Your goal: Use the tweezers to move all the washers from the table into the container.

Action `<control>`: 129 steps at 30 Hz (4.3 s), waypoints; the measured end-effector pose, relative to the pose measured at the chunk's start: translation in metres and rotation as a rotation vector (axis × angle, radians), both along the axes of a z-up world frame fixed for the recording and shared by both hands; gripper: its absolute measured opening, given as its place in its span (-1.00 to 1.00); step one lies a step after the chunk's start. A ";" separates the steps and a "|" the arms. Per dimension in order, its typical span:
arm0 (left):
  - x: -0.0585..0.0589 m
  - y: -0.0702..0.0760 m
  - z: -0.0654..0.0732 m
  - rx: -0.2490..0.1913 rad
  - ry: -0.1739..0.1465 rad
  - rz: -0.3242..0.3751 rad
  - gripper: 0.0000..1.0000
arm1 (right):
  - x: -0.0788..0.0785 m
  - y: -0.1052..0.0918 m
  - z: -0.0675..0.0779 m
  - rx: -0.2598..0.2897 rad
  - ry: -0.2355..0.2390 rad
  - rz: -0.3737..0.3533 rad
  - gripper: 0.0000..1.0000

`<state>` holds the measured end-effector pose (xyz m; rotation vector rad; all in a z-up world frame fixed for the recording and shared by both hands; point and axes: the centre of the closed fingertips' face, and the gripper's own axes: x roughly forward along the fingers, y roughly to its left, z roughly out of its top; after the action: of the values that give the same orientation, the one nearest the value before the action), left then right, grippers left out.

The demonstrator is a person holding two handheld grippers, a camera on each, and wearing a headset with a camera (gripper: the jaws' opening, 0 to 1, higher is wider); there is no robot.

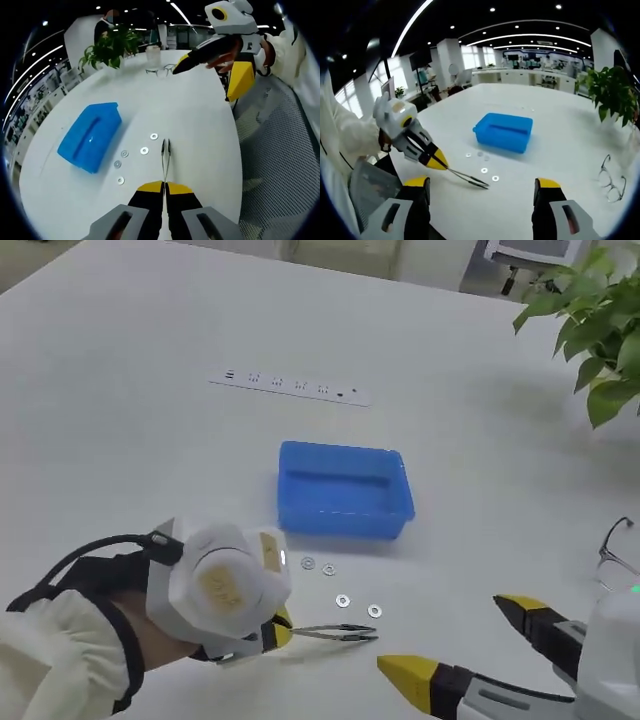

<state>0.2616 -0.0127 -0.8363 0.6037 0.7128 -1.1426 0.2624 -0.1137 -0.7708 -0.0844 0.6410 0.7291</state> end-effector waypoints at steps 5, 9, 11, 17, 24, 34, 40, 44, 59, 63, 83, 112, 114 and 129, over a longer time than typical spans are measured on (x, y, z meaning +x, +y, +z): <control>-0.004 0.000 0.019 -0.036 -0.007 0.022 -1.00 | -0.006 0.005 0.005 -0.007 -0.013 0.038 0.60; -0.005 -0.002 0.035 -0.061 -0.028 0.035 -1.00 | -0.011 0.010 0.008 0.001 -0.014 0.074 0.50; -0.005 -0.003 0.041 -0.070 -0.039 0.038 -1.00 | -0.014 0.015 0.008 0.002 -0.017 0.090 0.47; -0.008 -0.004 0.052 -0.083 -0.055 0.043 -1.00 | -0.024 0.028 0.011 -0.005 -0.029 0.162 0.36; -0.019 -0.007 0.076 -0.116 -0.092 0.052 -1.00 | -0.035 0.042 0.021 0.011 -0.041 0.241 0.20; -0.047 -0.011 0.114 -0.107 -0.114 -0.040 -1.00 | -0.060 0.073 0.031 -0.015 -0.029 0.494 -0.30; -0.064 -0.015 0.134 -0.063 -0.146 -0.125 -1.00 | -0.067 0.086 0.038 -0.049 -0.064 0.583 -0.48; -0.074 -0.019 0.142 -0.053 -0.139 -0.162 -1.00 | -0.072 0.092 0.039 -0.057 -0.085 0.605 -0.54; -0.091 -0.025 0.151 -0.051 -0.114 -0.236 -1.00 | -0.085 0.100 0.041 -0.095 -0.112 0.680 -0.90; -0.091 -0.024 0.153 -0.048 -0.119 -0.238 -1.00 | -0.086 0.102 0.042 -0.079 -0.108 0.678 -0.91; -0.067 0.031 0.123 -0.258 -0.167 0.317 -0.84 | -0.046 0.101 0.033 -0.068 -0.071 0.601 -0.99; -0.050 -0.024 0.072 -0.215 -0.025 -0.125 -0.93 | -0.058 0.086 0.041 -0.099 -0.023 0.676 -0.99; -0.049 -0.024 0.076 -0.237 -0.028 -0.116 -0.95 | -0.057 0.086 0.046 -0.096 -0.036 0.679 -0.98; -0.048 -0.026 0.084 -0.340 0.031 -0.030 -0.96 | -0.047 0.101 0.062 0.040 -0.041 0.626 -0.99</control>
<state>0.2141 -0.0392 -0.7520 0.3110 0.5207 -1.2690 0.2153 -0.0127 -0.7093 -0.2702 0.5611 1.3394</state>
